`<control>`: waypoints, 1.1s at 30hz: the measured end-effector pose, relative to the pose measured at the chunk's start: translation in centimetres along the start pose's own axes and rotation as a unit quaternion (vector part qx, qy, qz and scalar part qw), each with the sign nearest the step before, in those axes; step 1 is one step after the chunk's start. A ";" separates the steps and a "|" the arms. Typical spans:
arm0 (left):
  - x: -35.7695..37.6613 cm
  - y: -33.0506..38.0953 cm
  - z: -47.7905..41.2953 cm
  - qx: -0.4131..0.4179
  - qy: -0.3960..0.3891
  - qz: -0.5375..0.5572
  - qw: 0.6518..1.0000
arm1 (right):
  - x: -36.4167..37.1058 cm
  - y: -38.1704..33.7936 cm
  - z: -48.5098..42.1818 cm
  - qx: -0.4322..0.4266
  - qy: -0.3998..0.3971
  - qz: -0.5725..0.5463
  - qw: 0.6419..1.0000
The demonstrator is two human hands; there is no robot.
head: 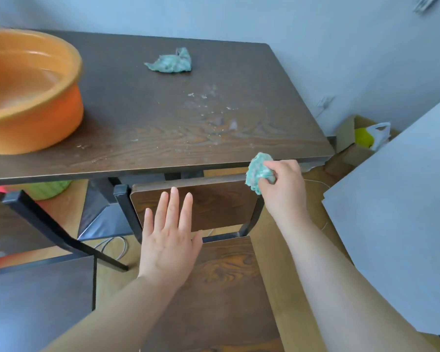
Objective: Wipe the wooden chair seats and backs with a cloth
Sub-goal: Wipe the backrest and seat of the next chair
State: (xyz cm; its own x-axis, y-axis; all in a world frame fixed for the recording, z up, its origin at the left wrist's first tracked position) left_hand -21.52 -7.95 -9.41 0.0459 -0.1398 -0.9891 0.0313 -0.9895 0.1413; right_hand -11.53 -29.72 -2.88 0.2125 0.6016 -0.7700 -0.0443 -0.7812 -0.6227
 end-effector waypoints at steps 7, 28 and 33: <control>0.2 -3.7 0.6 -0.023 -0.001 -0.002 1.000 | 3.2 -0.5 0.1 0.015 -0.061 0.083 0.995; 0.0 -14.2 1.5 -0.092 -0.011 -0.012 0.996 | 13.0 -12.6 6.5 -0.102 -0.081 0.085 0.988; -0.3 -16.1 1.9 -0.096 -0.021 -0.006 0.995 | 14.9 -15.3 7.8 -0.109 -0.084 0.058 0.989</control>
State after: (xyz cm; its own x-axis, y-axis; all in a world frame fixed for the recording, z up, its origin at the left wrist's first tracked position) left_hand -23.90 7.90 -11.48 0.0030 -0.1332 -0.9911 0.2221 -0.9662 0.1306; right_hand -15.28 -7.52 -5.94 0.0519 0.5099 -0.8586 0.1569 -0.8533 -0.4973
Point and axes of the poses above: each hand's wrist, its own z-axis away from the middle knuckle, its own x-axis out of the palm, y = z × x, the point moved 4 cm from there along -z, towards the middle knuckle
